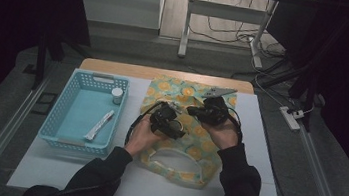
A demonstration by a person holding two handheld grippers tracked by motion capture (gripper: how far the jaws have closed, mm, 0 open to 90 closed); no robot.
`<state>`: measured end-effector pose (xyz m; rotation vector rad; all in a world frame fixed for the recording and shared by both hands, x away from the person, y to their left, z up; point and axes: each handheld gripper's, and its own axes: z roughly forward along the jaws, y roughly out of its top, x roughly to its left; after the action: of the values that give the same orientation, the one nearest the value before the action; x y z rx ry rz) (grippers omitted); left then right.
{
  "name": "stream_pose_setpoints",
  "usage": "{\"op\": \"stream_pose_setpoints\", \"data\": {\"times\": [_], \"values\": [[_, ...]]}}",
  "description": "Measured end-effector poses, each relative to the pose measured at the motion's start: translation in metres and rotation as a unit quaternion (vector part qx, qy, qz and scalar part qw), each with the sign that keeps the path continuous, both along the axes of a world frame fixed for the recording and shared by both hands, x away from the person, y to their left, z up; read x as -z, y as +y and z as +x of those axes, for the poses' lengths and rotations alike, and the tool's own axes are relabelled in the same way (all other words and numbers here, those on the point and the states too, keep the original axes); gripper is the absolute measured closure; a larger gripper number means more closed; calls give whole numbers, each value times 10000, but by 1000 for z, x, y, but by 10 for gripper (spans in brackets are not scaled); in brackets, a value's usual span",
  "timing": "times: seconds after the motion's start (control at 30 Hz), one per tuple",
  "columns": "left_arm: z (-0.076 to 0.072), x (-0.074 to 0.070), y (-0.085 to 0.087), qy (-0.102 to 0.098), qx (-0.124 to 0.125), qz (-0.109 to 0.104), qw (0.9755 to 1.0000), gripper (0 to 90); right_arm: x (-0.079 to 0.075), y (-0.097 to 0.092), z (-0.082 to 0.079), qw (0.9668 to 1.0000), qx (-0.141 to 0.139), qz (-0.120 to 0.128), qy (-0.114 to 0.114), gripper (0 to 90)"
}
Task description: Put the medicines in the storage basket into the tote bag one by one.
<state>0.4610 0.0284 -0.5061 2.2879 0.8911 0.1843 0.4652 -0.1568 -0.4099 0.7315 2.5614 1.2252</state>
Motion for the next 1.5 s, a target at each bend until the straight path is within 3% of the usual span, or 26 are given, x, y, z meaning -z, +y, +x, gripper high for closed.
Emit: {"op": "stream_pose_setpoints", "data": {"times": [0.27,0.5,0.73,0.93,1.07,1.3,1.5], "values": [[7,6,0,-48,-232,50,9997,218,2,2,0,10000,-16,-29,-16,900],[6,4,2,-51,-122,-1,9999,145,2,1,1,10000,-14,-31,-22,900],[0,-4,6,108,-27,-114,9999,114,1,1,0,10000,-15,-16,-36,900],[-7,-10,14,237,48,-423,9988,77,2,0,1,10000,-15,-18,-17,900],[-11,-12,22,354,136,-641,9972,37,2,1,1,10000,-30,-22,0,900],[-16,-19,36,380,269,-1011,9938,23,2,1,1,10000,-34,-40,33,900],[-22,-28,44,326,374,-1058,9932,23,3,0,2,10000,-29,-43,72,900]]}}
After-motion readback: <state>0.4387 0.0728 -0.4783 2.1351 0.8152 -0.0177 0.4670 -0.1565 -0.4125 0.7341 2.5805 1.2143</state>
